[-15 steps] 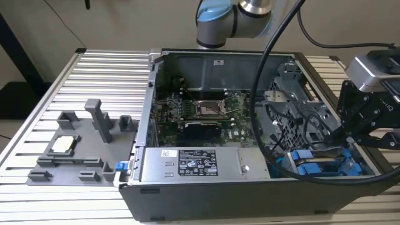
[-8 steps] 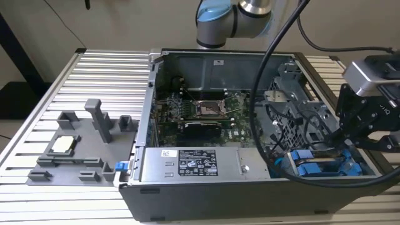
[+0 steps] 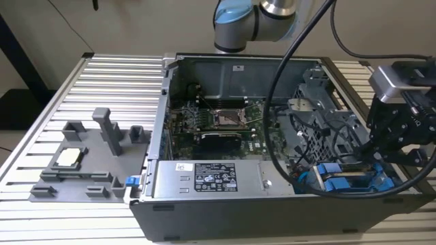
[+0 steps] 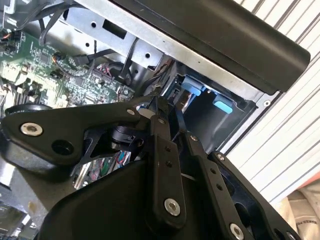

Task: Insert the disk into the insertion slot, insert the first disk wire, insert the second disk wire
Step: 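Insert the first disk wire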

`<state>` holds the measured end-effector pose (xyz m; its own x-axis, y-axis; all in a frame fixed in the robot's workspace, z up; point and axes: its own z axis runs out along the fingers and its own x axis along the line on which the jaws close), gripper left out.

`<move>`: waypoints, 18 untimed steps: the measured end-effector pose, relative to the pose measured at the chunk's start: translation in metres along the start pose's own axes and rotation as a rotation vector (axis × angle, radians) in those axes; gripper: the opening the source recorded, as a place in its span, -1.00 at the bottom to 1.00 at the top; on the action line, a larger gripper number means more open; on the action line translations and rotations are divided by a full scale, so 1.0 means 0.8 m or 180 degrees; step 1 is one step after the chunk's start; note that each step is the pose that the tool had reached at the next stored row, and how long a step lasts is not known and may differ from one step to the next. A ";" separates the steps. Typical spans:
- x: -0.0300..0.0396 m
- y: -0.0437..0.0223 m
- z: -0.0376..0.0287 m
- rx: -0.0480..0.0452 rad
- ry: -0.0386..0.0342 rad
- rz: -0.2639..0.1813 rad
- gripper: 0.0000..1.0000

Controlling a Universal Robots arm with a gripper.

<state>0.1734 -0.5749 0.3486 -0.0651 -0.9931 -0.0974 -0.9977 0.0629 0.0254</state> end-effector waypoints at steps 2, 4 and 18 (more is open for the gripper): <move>0.0002 0.0001 0.0010 0.0000 0.0000 0.0001 -0.62; 0.0003 0.0000 0.0023 0.0000 0.0001 -0.0001 -0.62; 0.0043 -0.0005 0.0083 0.0000 0.0002 -0.0003 -0.62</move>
<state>0.1735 -0.5777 0.3416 -0.0643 -0.9932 -0.0968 -0.9977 0.0621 0.0253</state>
